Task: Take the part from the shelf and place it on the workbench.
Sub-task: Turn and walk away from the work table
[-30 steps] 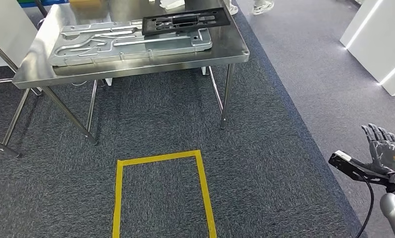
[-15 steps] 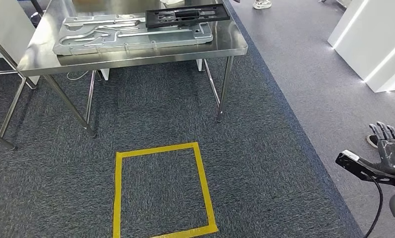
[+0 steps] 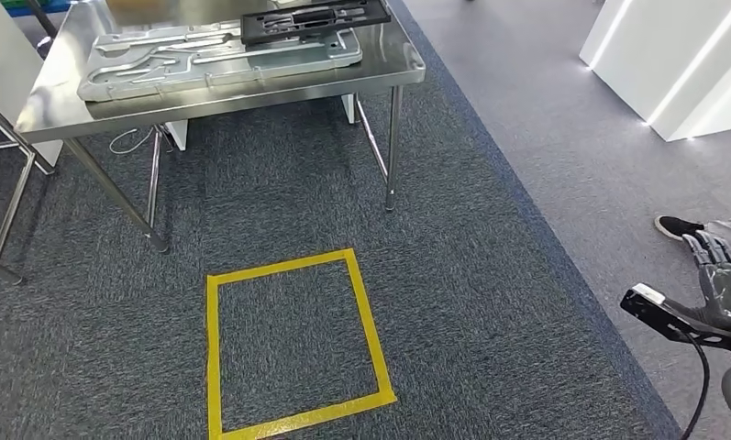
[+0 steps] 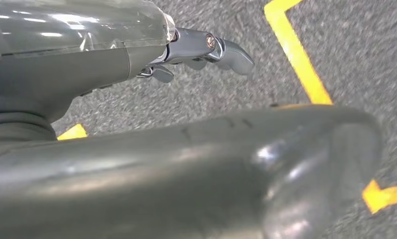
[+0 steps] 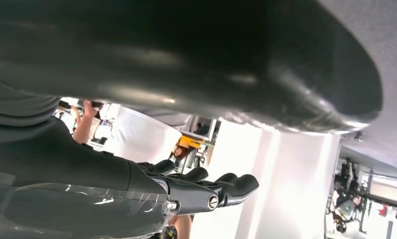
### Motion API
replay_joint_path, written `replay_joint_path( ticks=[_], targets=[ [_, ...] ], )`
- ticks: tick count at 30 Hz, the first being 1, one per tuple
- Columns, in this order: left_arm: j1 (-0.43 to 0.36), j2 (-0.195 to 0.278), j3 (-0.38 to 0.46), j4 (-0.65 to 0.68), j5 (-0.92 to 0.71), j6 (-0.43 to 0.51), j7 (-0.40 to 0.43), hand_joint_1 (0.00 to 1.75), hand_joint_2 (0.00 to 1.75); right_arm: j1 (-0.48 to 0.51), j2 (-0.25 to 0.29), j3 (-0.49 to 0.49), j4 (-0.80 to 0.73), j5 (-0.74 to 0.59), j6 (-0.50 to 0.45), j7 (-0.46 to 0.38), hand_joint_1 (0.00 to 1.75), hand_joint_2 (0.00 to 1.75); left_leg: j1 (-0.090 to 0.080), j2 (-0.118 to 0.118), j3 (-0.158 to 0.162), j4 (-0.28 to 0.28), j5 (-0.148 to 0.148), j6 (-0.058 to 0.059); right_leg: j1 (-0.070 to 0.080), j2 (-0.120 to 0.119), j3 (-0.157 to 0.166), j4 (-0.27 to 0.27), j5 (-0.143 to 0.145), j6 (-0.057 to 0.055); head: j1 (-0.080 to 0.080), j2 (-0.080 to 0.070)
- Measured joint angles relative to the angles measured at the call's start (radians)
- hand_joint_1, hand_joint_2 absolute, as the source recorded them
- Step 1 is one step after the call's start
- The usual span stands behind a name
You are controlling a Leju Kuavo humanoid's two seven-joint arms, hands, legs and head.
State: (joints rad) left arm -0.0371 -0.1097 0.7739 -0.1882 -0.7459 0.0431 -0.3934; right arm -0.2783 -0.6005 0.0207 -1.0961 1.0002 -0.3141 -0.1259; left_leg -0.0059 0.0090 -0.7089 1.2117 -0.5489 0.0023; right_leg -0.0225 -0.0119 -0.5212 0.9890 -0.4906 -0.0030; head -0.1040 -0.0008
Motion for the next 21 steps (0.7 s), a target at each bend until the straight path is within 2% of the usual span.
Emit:
replay_joint_path(
  ticks=[1, 2, 3, 4, 6, 7, 8, 11, 12, 14, 16, 17, 18, 19, 21],
  targets=[
    [0.000, 0.000, -0.001, 0.000, -0.002, 0.002, 0.002, 0.00, 0.00, 0.004, 0.001, 0.000, -0.001, 0.001, 0.000, 0.000, 0.00, 0.00, 0.002, -0.001, -0.017, 0.062, -0.029, -0.002, 0.000, 0.004, -0.010, 0.001, 0.007, 0.000, 0.000, 0.000],
    [0.001, 0.000, -0.001, 0.000, -0.004, 0.004, 0.003, 0.00, 0.00, 0.009, 0.002, 0.000, -0.002, 0.001, 0.000, 0.002, 0.00, 0.00, 0.003, -0.001, -0.021, 0.098, -0.038, -0.004, 0.000, 0.007, -0.018, 0.003, 0.012, 0.002, 0.000, 0.000],
    [0.001, 0.000, -0.001, 0.000, -0.006, 0.006, 0.005, 0.00, 0.00, 0.016, 0.002, 0.000, -0.005, 0.001, -0.001, 0.004, 0.00, 0.00, 0.003, -0.001, -0.006, 0.097, -0.029, -0.004, 0.000, 0.011, -0.025, 0.005, 0.017, 0.004, 0.000, 0.000],
    [0.002, 0.000, -0.001, 0.000, -0.008, 0.008, 0.005, 0.00, 0.00, 0.023, 0.002, -0.001, -0.008, 0.001, -0.002, 0.006, 0.00, 0.00, 0.004, -0.001, 0.029, 0.054, -0.005, -0.002, 0.000, 0.014, -0.030, 0.006, 0.020, 0.006, 0.000, 0.000],
    [0.001, 0.001, -0.002, 0.000, -0.008, 0.010, 0.006, 0.00, 0.00, 0.034, 0.002, -0.001, -0.015, 0.001, -0.003, 0.011, 0.00, 0.00, 0.004, -0.012, 0.129, -0.097, 0.042, 0.007, 0.000, 0.019, -0.035, 0.010, 0.023, 0.012, 0.000, 0.000],
    [0.001, 0.002, -0.002, 0.000, -0.008, 0.010, 0.006, 0.00, 0.00, 0.036, 0.003, -0.002, -0.019, 0.001, -0.004, 0.013, 0.00, 0.00, 0.003, -0.018, 0.165, -0.157, 0.054, 0.012, 0.000, 0.022, -0.038, 0.011, 0.026, 0.016, 0.000, 0.000],
    [0.001, 0.002, -0.002, 0.000, -0.008, 0.011, 0.007, 0.00, 0.00, 0.038, 0.004, -0.002, -0.021, 0.002, -0.006, 0.015, 0.00, 0.00, 0.002, -0.024, 0.185, -0.193, 0.057, 0.017, 0.000, 0.024, -0.040, 0.011, 0.029, 0.022, 0.000, 0.000],
    [0.001, 0.002, -0.002, 0.000, -0.009, 0.011, 0.009, 0.00, 0.00, 0.040, 0.005, -0.004, -0.027, 0.005, -0.007, 0.017, 0.00, 0.00, 0.001, -0.019, 0.186, -0.214, 0.064, 0.032, -0.002, 0.030, -0.044, 0.011, 0.036, 0.041, 0.000, 0.000],
    [0.000, 0.001, -0.003, 0.000, -0.009, 0.010, 0.009, 0.00, 0.00, 0.039, 0.005, -0.005, -0.028, 0.006, -0.007, 0.017, 0.00, 0.00, 0.002, -0.016, 0.186, -0.220, 0.069, 0.040, -0.003, 0.028, -0.051, 0.023, 0.026, 0.045, 0.000, 0.000],
    [0.000, 0.000, -0.003, 0.000, -0.008, 0.009, 0.008, 0.00, 0.00, 0.031, 0.004, -0.005, -0.028, 0.012, -0.007, 0.015, 0.00, 0.00, 0.004, -0.009, 0.183, -0.229, 0.080, 0.052, -0.005, 0.023, -0.090, 0.106, -0.026, 0.051, 0.000, 0.000],
    [0.001, 0.000, -0.002, 0.000, -0.006, 0.006, 0.008, 0.00, 0.00, 0.010, 0.008, 0.000, -0.018, 0.024, -0.006, 0.010, 0.00, 0.00, 0.001, -0.002, 0.174, -0.228, 0.084, 0.056, -0.004, 0.019, -0.154, 0.240, -0.087, 0.056, 0.000, 0.000],
    [0.001, 0.000, -0.002, 0.000, -0.005, 0.005, 0.007, 0.00, 0.00, -0.001, 0.011, 0.005, -0.010, 0.030, -0.006, 0.008, 0.00, 0.00, 0.000, 0.001, 0.170, -0.226, 0.085, 0.057, -0.004, 0.018, -0.174, 0.285, -0.098, 0.057, 0.000, 0.000],
    [0.001, 0.000, -0.002, 0.000, -0.005, 0.004, 0.007, 0.00, 0.00, -0.011, 0.013, 0.010, -0.002, 0.035, -0.006, 0.008, 0.00, 0.00, -0.001, 0.004, 0.168, -0.223, 0.085, 0.057, -0.004, 0.017, -0.176, 0.293, -0.089, 0.057, 0.000, 0.000],
    [0.001, 0.000, -0.002, 0.000, -0.005, 0.003, 0.007, 0.00, 0.00, -0.020, 0.015, 0.015, 0.005, 0.037, -0.006, 0.007, 0.00, 0.00, -0.002, 0.006, 0.166, -0.220, 0.085, 0.056, -0.004, 0.015, -0.156, 0.260, -0.063, 0.055, 0.000, 0.000],
    [0.001, 0.000, -0.002, 0.000, -0.005, 0.002, 0.006, 0.00, 0.00, -0.037, 0.015, 0.022, 0.014, 0.040, -0.007, 0.007, 0.00, 0.00, -0.004, 0.009, 0.164, -0.213, 0.083, 0.053, -0.001, 0.005, -0.080, 0.121, 0.000, 0.047, 0.000, 0.000]
  ],
)
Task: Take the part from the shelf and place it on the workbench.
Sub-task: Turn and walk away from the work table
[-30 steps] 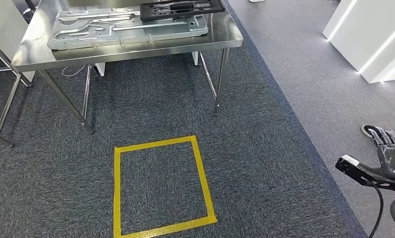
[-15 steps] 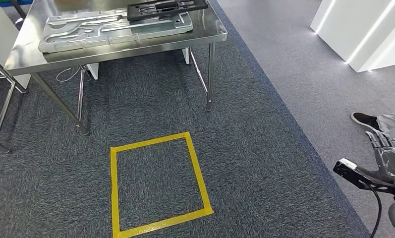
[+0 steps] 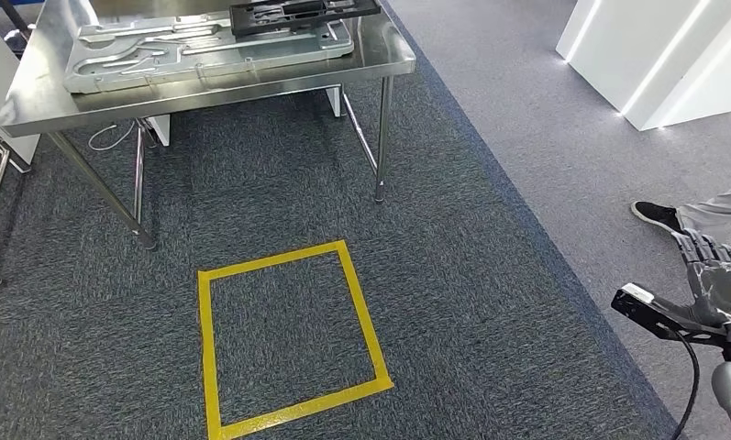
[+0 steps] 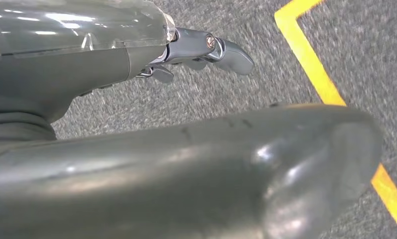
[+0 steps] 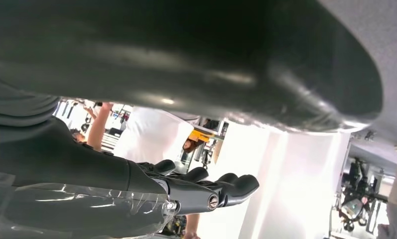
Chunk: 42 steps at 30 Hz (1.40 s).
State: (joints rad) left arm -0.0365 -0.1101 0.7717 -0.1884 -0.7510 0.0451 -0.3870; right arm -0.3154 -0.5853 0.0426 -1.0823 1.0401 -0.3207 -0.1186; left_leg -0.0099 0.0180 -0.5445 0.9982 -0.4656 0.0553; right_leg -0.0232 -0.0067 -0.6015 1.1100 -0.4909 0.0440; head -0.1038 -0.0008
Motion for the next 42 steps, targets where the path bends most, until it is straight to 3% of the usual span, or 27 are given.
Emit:
replay_joint_path(
  ticks=[2, 5, 7, 10, 11, 12, 13, 15, 17, 20, 22, 25, 26, 27, 28, 30, 32, 34, 37, 39, 41, 42],
  targets=[
    [0.000, -0.001, 0.000, 0.000, 0.000, 0.000, 0.000, 0.00, 0.00, -0.017, 0.000, 0.004, 0.006, 0.001, -0.001, 0.000, 0.00, 0.00, -0.004, 0.002, -0.005, 0.007, -0.001, -0.008, 0.007, -0.009, 0.045, -0.094, 0.025, -0.010, 0.000, 0.000],
    [0.000, -0.001, 0.000, 0.000, 0.000, 0.000, -0.001, 0.00, 0.00, -0.028, 0.000, 0.010, 0.014, 0.002, -0.001, 0.000, 0.00, 0.00, -0.005, 0.006, -0.012, 0.008, 0.001, -0.022, 0.009, -0.007, 0.043, -0.110, 0.028, -0.024, 0.000, 0.000],
    [0.000, -0.001, 0.000, 0.000, 0.000, 0.000, -0.001, 0.00, 0.00, -0.033, 0.000, 0.014, 0.019, 0.002, -0.002, 0.000, 0.00, 0.00, -0.004, 0.000, -0.027, 0.042, -0.026, -0.034, 0.003, -0.005, 0.041, -0.117, 0.035, -0.036, 0.000, 0.000],
    [0.001, -0.001, 0.000, 0.000, 0.000, 0.000, -0.001, 0.00, 0.00, -0.038, 0.005, 0.019, 0.025, 0.002, -0.002, 0.000, 0.00, 0.00, 0.002, -0.010, -0.108, 0.229, -0.121, -0.046, 0.002, 0.000, 0.036, -0.118, 0.041, -0.046, 0.000, 0.000],
    [0.002, -0.001, 0.000, 0.000, 0.000, 0.000, -0.001, 0.00, 0.00, -0.037, 0.007, 0.021, 0.028, 0.002, -0.002, 0.000, 0.00, 0.00, 0.005, -0.010, -0.132, 0.282, -0.138, -0.049, 0.003, 0.002, 0.034, -0.116, 0.041, -0.046, 0.000, 0.000],
    [0.003, -0.001, 0.000, 0.000, 0.000, 0.000, -0.001, 0.00, 0.00, -0.037, 0.009, 0.023, 0.030, 0.002, -0.002, 0.000, 0.00, 0.00, 0.006, -0.010, -0.140, 0.300, -0.135, -0.050, 0.003, 0.005, 0.032, -0.114, 0.041, -0.046, 0.000, 0.000],
    [0.004, -0.001, 0.000, 0.000, 0.000, 0.000, -0.001, 0.00, 0.00, -0.037, 0.010, 0.025, 0.032, 0.002, -0.002, 0.000, 0.00, 0.00, 0.007, -0.010, -0.127, 0.275, -0.112, -0.049, 0.003, 0.008, 0.032, -0.112, 0.041, -0.046, 0.000, 0.000],
    [0.004, 0.000, 0.000, 0.000, 0.000, 0.000, -0.001, 0.00, 0.00, -0.038, 0.012, 0.027, 0.033, 0.002, -0.002, 0.000, 0.00, 0.00, 0.007, -0.018, -0.063, 0.138, -0.043, -0.042, 0.003, 0.015, 0.032, -0.109, 0.040, -0.043, 0.000, 0.000],
    [0.004, 0.001, 0.000, 0.000, 0.000, 0.000, -0.001, 0.00, 0.00, -0.040, 0.014, 0.028, 0.034, 0.002, -0.002, 0.000, 0.00, 0.00, 0.006, -0.028, -0.013, 0.030, -0.007, -0.033, 0.005, 0.021, 0.028, -0.107, 0.042, -0.034, 0.000, 0.000],
    [0.003, 0.001, 0.000, 0.000, 0.000, 0.000, -0.001, 0.00, 0.00, -0.042, 0.014, 0.029, 0.034, 0.002, -0.002, 0.000, 0.00, 0.00, 0.004, -0.028, -0.008, 0.009, -0.002, -0.021, 0.004, 0.027, 0.022, -0.108, 0.048, -0.015, 0.000, 0.000],
    [0.002, 0.000, 0.000, 0.000, 0.000, 0.000, -0.001, 0.00, 0.00, -0.044, 0.012, 0.029, 0.035, 0.002, -0.002, 0.000, 0.00, 0.00, 0.006, -0.022, -0.006, -0.003, 0.008, -0.008, 0.001, 0.023, 0.011, -0.084, 0.029, -0.004, 0.000, 0.000],
    [0.002, 0.000, 0.000, 0.000, -0.001, 0.000, -0.001, 0.00, 0.00, -0.049, 0.012, 0.030, 0.039, 0.003, -0.006, 0.001, 0.00, 0.00, 0.007, -0.015, -0.011, -0.010, 0.016, 0.003, -0.001, 0.015, -0.065, 0.081, -0.062, 0.009, 0.000, 0.000],
    [0.003, 0.000, 0.000, 0.000, -0.003, 0.000, -0.001, 0.00, 0.00, -0.050, 0.013, 0.032, 0.042, 0.007, -0.010, 0.003, 0.00, 0.00, 0.006, -0.012, -0.013, -0.009, 0.016, 0.003, -0.002, 0.014, -0.093, 0.140, -0.084, 0.012, 0.000, 0.000],
    [0.003, 0.000, 0.000, 0.000, -0.005, 0.002, -0.002, 0.00, 0.00, -0.051, 0.014, 0.035, 0.046, 0.013, -0.017, 0.006, 0.00, 0.00, 0.006, -0.011, -0.015, -0.008, 0.017, 0.003, -0.003, 0.013, -0.105, 0.169, -0.087, 0.014, 0.000, 0.000],
    [0.003, -0.001, 0.000, 0.000, -0.008, 0.004, -0.002, 0.00, 0.00, -0.055, 0.016, 0.039, 0.052, 0.020, -0.024, 0.010, 0.00, 0.00, 0.005, -0.009, -0.015, -0.006, 0.016, 0.002, -0.003, 0.011, -0.098, 0.158, -0.070, 0.015, 0.000, 0.000],
    [0.002, -0.001, 0.000, 0.000, -0.012, 0.010, -0.002, 0.00, 0.00, -0.071, 0.019, 0.050, 0.064, 0.034, -0.039, 0.019, 0.00, 0.00, 0.005, -0.004, -0.016, -0.001, 0.014, -0.002, -0.003, 0.002, -0.033, 0.035, -0.005, 0.012, 0.000, 0.000],
    [0.001, -0.001, 0.001, 0.000, -0.013, 0.015, -0.006, 0.00, 0.00, -0.098, 0.026, 0.062, 0.081, 0.045, -0.049, 0.024, 0.00, 0.00, 0.001, 0.001, -0.019, 0.007, 0.010, -0.011, 0.003, -0.008, 0.023, -0.078, 0.031, 0.001, 0.000, 0.000],
    [0.000, -0.001, 0.004, 0.000, -0.013, 0.018, -0.010, 0.00, 0.00, -0.122, 0.036, 0.075, 0.100, 0.052, -0.052, 0.026, 0.00, 0.00, -0.003, 0.006, -0.023, 0.009, 0.010, -0.020, 0.010, -0.008, 0.031, -0.103, 0.033, -0.012, 0.000, 0.000],
    [-0.001, 0.000, 0.005, 0.000, -0.016, 0.019, -0.013, 0.00, 0.00, -0.154, 0.052, 0.091, 0.129, 0.056, -0.054, 0.026, 0.00, 0.00, -0.001, 0.004, -0.032, 0.029, -0.006, -0.036, 0.003, -0.001, 0.028, -0.109, 0.041, -0.031, 0.000, 0.000],
    [0.000, 0.000, 0.005, 0.000, -0.020, 0.016, -0.017, 0.00, 0.00, -0.180, 0.062, 0.104, 0.145, 0.057, -0.055, 0.021, 0.00, 0.00, 0.002, -0.006, -0.074, 0.122, -0.061, -0.046, 0.001, 0.002, 0.025, -0.112, 0.045, -0.042, 0.000, 0.000],
    [0.001, 0.000, 0.005, 0.000, -0.024, 0.013, -0.021, 0.00, 0.00, -0.205, 0.073, 0.124, 0.162, 0.060, -0.060, 0.020, 0.00, 0.00, 0.006, -0.009, -0.136, 0.257, -0.120, -0.051, 0.002, 0.007, 0.022, -0.111, 0.046, -0.047, 0.000, 0.000],
    [0.002, 0.000, 0.005, 0.000, -0.025, 0.012, -0.022, 0.00, 0.00, -0.213, 0.079, 0.135, 0.171, 0.062, -0.065, 0.021, 0.00, 0.00, 0.006, -0.009, -0.154, 0.296, -0.127, -0.052, 0.003, 0.010, 0.022, -0.111, 0.046, -0.047, 0.000, 0.000]
  ],
)
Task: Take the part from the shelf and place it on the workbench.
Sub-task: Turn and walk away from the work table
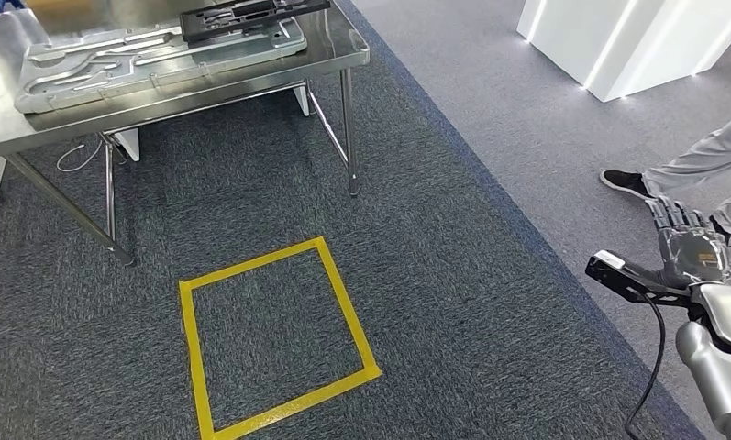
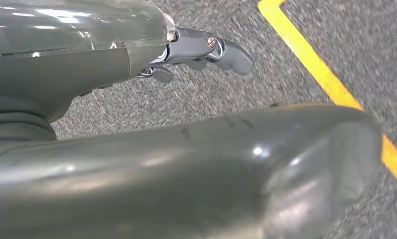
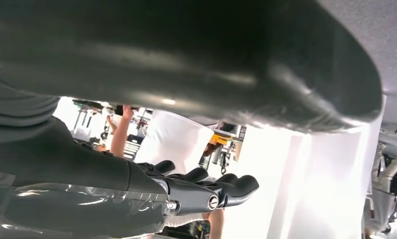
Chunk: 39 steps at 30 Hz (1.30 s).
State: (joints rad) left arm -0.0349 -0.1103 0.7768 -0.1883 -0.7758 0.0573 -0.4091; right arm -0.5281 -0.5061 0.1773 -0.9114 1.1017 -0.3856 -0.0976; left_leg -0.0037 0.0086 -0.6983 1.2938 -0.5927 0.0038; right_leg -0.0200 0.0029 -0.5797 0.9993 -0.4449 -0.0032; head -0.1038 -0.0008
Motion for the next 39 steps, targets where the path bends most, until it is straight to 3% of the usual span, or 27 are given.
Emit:
replay_joint_path(
  ticks=[1, 2, 3, 5, 6, 10, 12, 14, 15, 16, 17, 20, 22, 24, 25, 27, 31, 36, 39],
  targets=[
    [0.001, 0.000, 0.000, 0.000, 0.000, 0.000, -0.001, 0.00, 0.00, -0.006, 0.005, 0.011, 0.007, 0.001, -0.007, 0.002, 0.00, 0.00, 0.000, 0.000, -0.001, 0.002, 0.011, 0.001, 0.001, 0.003, 0.000, 0.001, 0.000, 0.000, 0.000, 0.000],
    [0.001, 0.000, 0.001, 0.000, 0.000, 0.002, -0.002, 0.00, 0.00, -0.010, 0.010, 0.019, 0.012, 0.001, -0.016, 0.004, 0.00, 0.00, 0.000, -0.001, 0.017, -0.038, 0.041, 0.003, 0.001, 0.006, 0.001, 0.002, 0.000, 0.001, 0.000, 0.000],
    [0.001, 0.000, 0.003, 0.000, 0.001, 0.005, -0.003, 0.00, 0.00, -0.013, 0.014, 0.026, 0.016, -0.001, -0.026, 0.004, 0.00, 0.00, 0.000, -0.003, 0.050, -0.108, 0.080, 0.007, 0.002, 0.008, 0.002, 0.003, -0.001, 0.002, 0.000, 0.000],
    [0.001, 0.000, 0.009, 0.000, 0.001, 0.011, -0.004, 0.00, 0.00, -0.015, 0.019, 0.034, 0.020, -0.018, -0.049, 0.002, 0.00, 0.00, -0.001, -0.014, 0.112, -0.236, 0.128, 0.016, 0.005, 0.013, 0.000, 0.005, -0.002, 0.008, 0.000, 0.000],
    [0.002, 0.000, 0.012, 0.000, 0.000, 0.013, -0.004, 0.00, 0.00, -0.008, 0.019, 0.035, 0.017, -0.031, -0.060, 0.000, 0.00, 0.00, -0.002, -0.019, 0.128, -0.269, 0.135, 0.020, 0.006, 0.015, -0.001, 0.006, -0.003, 0.012, 0.000, 0.000],
    [0.007, -0.006, 0.016, 0.000, -0.019, 0.015, 0.007, 0.00, 0.00, 0.099, -0.007, 0.013, -0.056, -0.085, -0.080, 0.000, 0.00, 0.00, 0.001, -0.019, 0.137, -0.292, 0.140, 0.038, 0.003, 0.012, -0.002, 0.015, -0.014, 0.037, 0.000, 0.000],
    [0.008, -0.010, 0.016, 0.000, -0.027, 0.015, 0.010, 0.00, 0.00, 0.159, -0.027, -0.010, -0.103, -0.091, -0.090, 0.005, 0.00, 0.00, 0.004, -0.016, 0.140, -0.301, 0.144, 0.047, 0.000, 0.008, -0.036, 0.089, -0.062, 0.045, 0.000, 0.000],
    [0.008, -0.011, 0.017, 0.000, -0.031, 0.015, 0.010, 0.00, 0.00, 0.213, -0.044, -0.035, -0.143, -0.089, -0.102, 0.009, 0.00, 0.00, 0.003, -0.012, 0.139, -0.302, 0.144, 0.051, -0.002, 0.007, -0.101, 0.222, -0.124, 0.053, 0.000, 0.000],
    [0.008, -0.013, 0.017, 0.000, -0.032, 0.015, 0.009, 0.00, 0.00, 0.238, -0.050, -0.045, -0.160, -0.087, -0.106, 0.010, 0.00, 0.00, 0.003, -0.010, 0.138, -0.301, 0.143, 0.051, -0.003, 0.006, -0.126, 0.269, -0.137, 0.056, 0.000, 0.000],
    [0.008, -0.014, 0.017, 0.000, -0.034, 0.015, 0.008, 0.00, 0.00, 0.260, -0.054, -0.055, -0.177, -0.084, -0.107, 0.010, 0.00, 0.00, 0.003, -0.007, 0.138, -0.300, 0.142, 0.051, -0.004, 0.005, -0.132, 0.280, -0.130, 0.058, 0.000, 0.000],
    [0.008, -0.014, 0.017, 0.000, -0.037, 0.015, 0.007, 0.00, 0.00, 0.279, -0.058, -0.064, -0.192, -0.080, -0.106, 0.011, 0.00, 0.00, 0.003, -0.005, 0.139, -0.299, 0.140, 0.049, -0.005, 0.003, -0.117, 0.249, -0.104, 0.059, 0.000, 0.000],
    [0.007, -0.016, 0.017, 0.000, -0.041, 0.015, 0.004, 0.00, 0.00, 0.313, -0.070, -0.093, -0.234, -0.071, -0.105, 0.017, 0.00, 0.00, 0.000, 0.001, 0.139, -0.290, 0.133, 0.039, -0.003, -0.009, -0.018, 0.052, -0.020, 0.051, 0.000, 0.000],
    [0.007, -0.016, 0.017, 0.000, -0.041, 0.015, 0.003, 0.00, 0.00, 0.325, -0.074, -0.105, -0.253, -0.069, -0.104, 0.019, 0.00, 0.87, -0.006, 0.003, 0.137, -0.284, 0.125, 0.043, -0.002, -0.009, 0.006, 0.002, -0.008, 0.042, 0.000, 0.000],
    [0.007, -0.015, 0.017, 0.000, -0.041, 0.015, 0.003, 0.00, 0.00, 0.337, -0.075, -0.109, -0.265, -0.068, -0.103, 0.020, 0.00, 1.75, -0.009, 0.004, 0.136, -0.283, 0.122, 0.053, -0.001, -0.005, 0.006, 0.000, -0.005, 0.039, 0.000, 0.000],
    [0.007, -0.015, 0.018, 0.000, -0.041, 0.015, 0.003, 0.00, 0.00, 0.342, -0.075, -0.111, -0.270, -0.068, -0.102, 0.020, 0.00, 1.75, -0.008, 0.004, 0.137, -0.285, 0.124, 0.054, 0.000, -0.004, 0.006, 0.000, -0.006, 0.038, 0.000, 0.000],
    [0.006, -0.015, 0.018, 0.000, -0.044, 0.015, 0.003, 0.00, 0.00, 0.357, -0.075, -0.120, -0.285, -0.079, -0.097, 0.018, 0.00, 1.75, -0.007, 0.004, 0.140, -0.289, 0.128, 0.046, 0.002, -0.003, 0.005, 0.000, -0.006, 0.034, 0.000, 0.000],
    [0.007, -0.015, 0.018, 0.000, -0.051, 0.015, 0.003, 0.00, 0.00, 0.412, -0.073, -0.153, -0.338, -0.127, -0.078, 0.004, 0.00, 0.00, -0.006, 0.002, 0.139, -0.289, 0.129, 0.040, 0.002, -0.006, 0.004, 0.001, -0.006, 0.031, 0.000, 0.000],
    [0.004, -0.015, 0.021, 0.000, -0.056, 0.016, 0.004, 0.00, 0.00, 0.406, -0.067, -0.170, -0.354, -0.156, -0.036, -0.020, 0.00, 0.00, -0.009, 0.004, 0.134, -0.287, 0.126, 0.038, -0.001, -0.004, 0.004, 0.002, -0.005, 0.034, 0.000, 0.000],
    [0.000, -0.015, 0.023, 0.000, -0.063, 0.015, 0.003, 0.00, 0.00, 0.383, -0.075, -0.173, -0.348, -0.170, -0.029, -0.023, 0.00, 0.00, -0.006, 0.007, 0.141, -0.300, 0.136, 0.044, -0.002, -0.004, 0.004, 0.003, -0.006, 0.043, 0.000, 0.000]
  ],
)
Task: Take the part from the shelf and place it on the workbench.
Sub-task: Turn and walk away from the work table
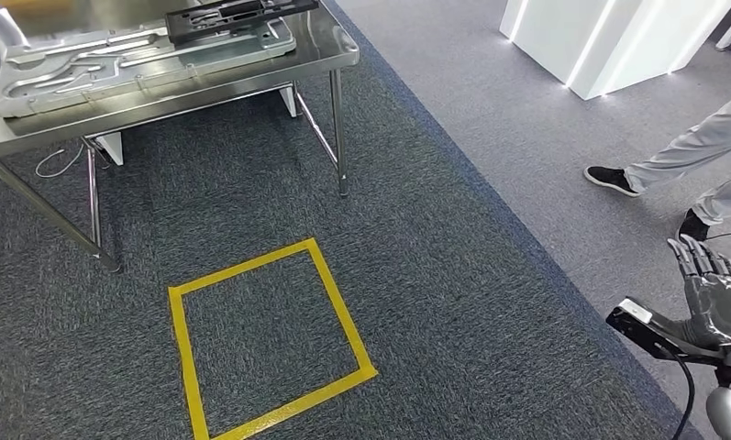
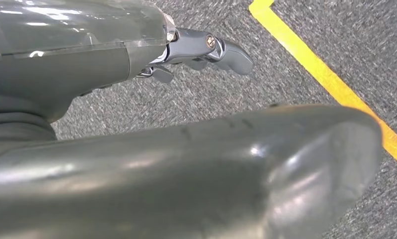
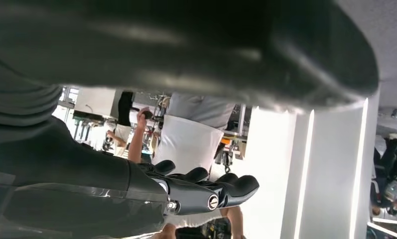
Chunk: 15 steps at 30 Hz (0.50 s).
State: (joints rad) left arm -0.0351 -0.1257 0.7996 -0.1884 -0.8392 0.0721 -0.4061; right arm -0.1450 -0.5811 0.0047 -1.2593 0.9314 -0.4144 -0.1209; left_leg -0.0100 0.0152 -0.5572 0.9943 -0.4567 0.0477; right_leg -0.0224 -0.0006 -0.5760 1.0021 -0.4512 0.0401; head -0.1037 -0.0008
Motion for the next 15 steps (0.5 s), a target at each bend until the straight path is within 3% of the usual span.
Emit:
replay_joint_path(
  ticks=[2, 4, 6, 7, 9, 11, 12, 15],
  targets=[
    [-0.002, 0.000, 0.000, 0.000, -0.007, -0.002, 0.000, 0.00, 0.00, -0.001, -0.009, -0.006, 0.001, -0.010, 0.000, 0.006, 0.00, 0.00, 0.006, 0.006, 0.007, -0.015, 0.011, 0.007, 0.000, 0.000, -0.023, 0.054, -0.037, 0.008, 0.000, 0.000],
    [-0.002, 0.000, 0.000, 0.000, -0.013, -0.004, 0.002, 0.00, 0.00, 0.008, -0.015, -0.014, 0.000, -0.017, -0.001, 0.015, 0.00, 0.00, 0.007, 0.013, 0.008, -0.018, 0.012, 0.010, -0.003, 0.001, -0.083, 0.181, -0.102, 0.016, 0.000, 0.000],
    [-0.002, 0.000, 0.000, 0.000, -0.018, -0.005, 0.004, 0.00, 0.00, 0.022, -0.016, -0.019, 0.000, -0.018, -0.001, 0.020, 0.00, 0.00, 0.007, 0.023, 0.007, -0.016, 0.010, 0.009, -0.005, 0.000, -0.131, 0.274, -0.128, 0.023, 0.000, 0.000],
    [-0.002, 0.000, 0.000, 0.000, -0.019, -0.005, 0.005, 0.00, 0.00, 0.025, -0.016, -0.020, 0.000, -0.017, -0.001, 0.021, 0.00, 0.00, 0.007, 0.030, 0.007, -0.013, 0.007, 0.007, -0.007, -0.002, -0.129, 0.266, -0.111, 0.025, 0.000, 0.000],
    [-0.003, 0.000, 0.000, 0.000, -0.020, -0.005, 0.006, 0.00, 0.00, 0.006, -0.014, -0.020, 0.006, -0.004, -0.001, 0.017, 0.00, 0.00, 0.008, 0.049, 0.008, -0.003, -0.002, -0.002, -0.011, -0.025, -0.072, 0.142, -0.043, 0.029, 0.000, 0.000],
    [-0.007, 0.000, 0.002, 0.000, -0.019, -0.002, 0.006, 0.00, 0.00, -0.044, -0.002, -0.013, 0.033, 0.029, -0.015, 0.013, 0.00, 0.00, 0.005, 0.068, 0.004, 0.009, -0.013, -0.015, -0.008, -0.054, -0.020, 0.034, 0.000, 0.019, 0.000, 0.000],
    [-0.009, 0.000, 0.004, 0.000, -0.019, -0.001, 0.006, 0.00, 0.00, -0.074, 0.006, -0.007, 0.055, 0.049, -0.030, 0.012, 0.00, 0.00, 0.002, 0.076, 0.004, 0.012, -0.018, -0.021, -0.005, -0.059, -0.012, 0.015, 0.003, 0.010, 0.000, 0.000],
    [-0.018, 0.000, 0.012, 0.000, -0.017, 0.004, 0.006, 0.00, 0.00, -0.145, 0.026, 0.018, 0.127, 0.078, -0.070, 0.003, 0.00, 0.00, 0.003, 0.089, 0.009, 0.013, -0.023, -0.038, -0.001, -0.035, -0.018, 0.017, 0.005, -0.013, 0.000, 0.000]
  ],
)
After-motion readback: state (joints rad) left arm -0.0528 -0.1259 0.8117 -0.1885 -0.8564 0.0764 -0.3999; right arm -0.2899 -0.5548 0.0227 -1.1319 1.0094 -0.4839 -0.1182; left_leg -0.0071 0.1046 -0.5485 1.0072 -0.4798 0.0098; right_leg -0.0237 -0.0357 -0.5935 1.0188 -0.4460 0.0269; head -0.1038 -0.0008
